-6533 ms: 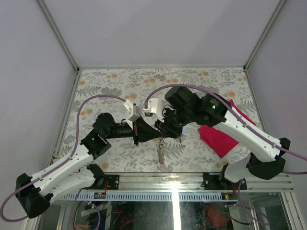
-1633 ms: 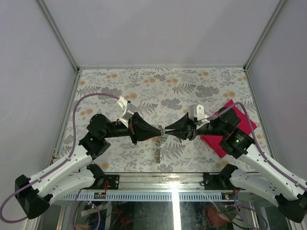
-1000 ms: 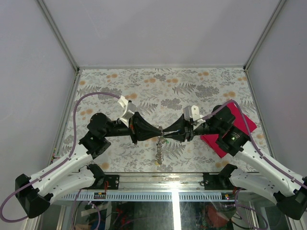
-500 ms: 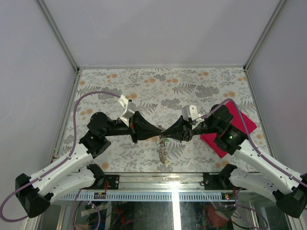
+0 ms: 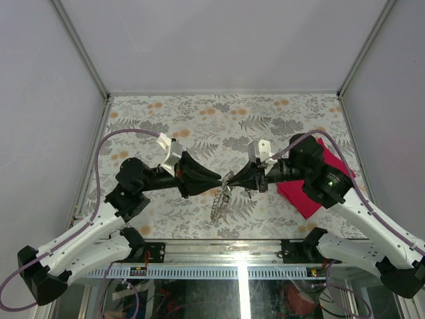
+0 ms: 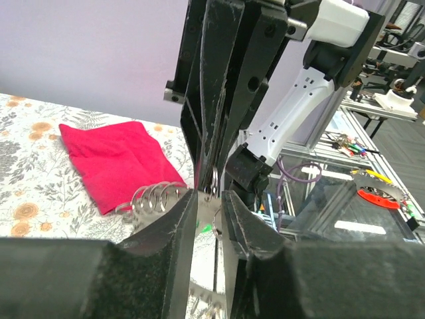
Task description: Put the keys on the keyring
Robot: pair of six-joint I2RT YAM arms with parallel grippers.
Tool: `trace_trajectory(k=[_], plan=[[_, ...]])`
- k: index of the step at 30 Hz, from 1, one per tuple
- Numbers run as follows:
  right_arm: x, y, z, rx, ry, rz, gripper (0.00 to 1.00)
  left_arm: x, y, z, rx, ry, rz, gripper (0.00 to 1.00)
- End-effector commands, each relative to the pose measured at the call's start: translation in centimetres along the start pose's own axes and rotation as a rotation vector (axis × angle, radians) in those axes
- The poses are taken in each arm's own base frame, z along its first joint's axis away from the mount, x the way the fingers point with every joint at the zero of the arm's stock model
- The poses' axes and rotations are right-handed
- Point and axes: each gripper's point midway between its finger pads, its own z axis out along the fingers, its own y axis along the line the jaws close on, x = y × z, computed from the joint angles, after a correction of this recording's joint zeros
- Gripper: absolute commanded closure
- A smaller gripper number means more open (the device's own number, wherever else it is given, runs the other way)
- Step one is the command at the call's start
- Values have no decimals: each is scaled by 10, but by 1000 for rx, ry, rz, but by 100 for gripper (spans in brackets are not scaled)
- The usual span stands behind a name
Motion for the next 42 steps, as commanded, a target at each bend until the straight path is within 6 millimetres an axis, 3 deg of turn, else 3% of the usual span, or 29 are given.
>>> trace_trajectory(k=[1, 5, 11, 22, 32, 42], plan=[[-7, -1, -14, 21, 113, -28, 100, -22, 4, -4, -63, -55, 77, 76], [7, -1, -20, 25, 259, 75, 100, -20, 9, -6, -98, -64, 74, 74], [7, 5, -22, 16, 424, 207, 100, -11, 17, -11, -140, -83, 61, 74], [32, 9, -7, 59, 782, 311, 100, 14, 18, -21, -152, -73, 39, 75], [45, 8, -2, 147, 901, 421, 100, 27, 10, -21, -94, -19, 39, 71], [39, 12, 4, 101, 874, 423, 100, 34, 6, -9, -6, 20, 23, 64]])
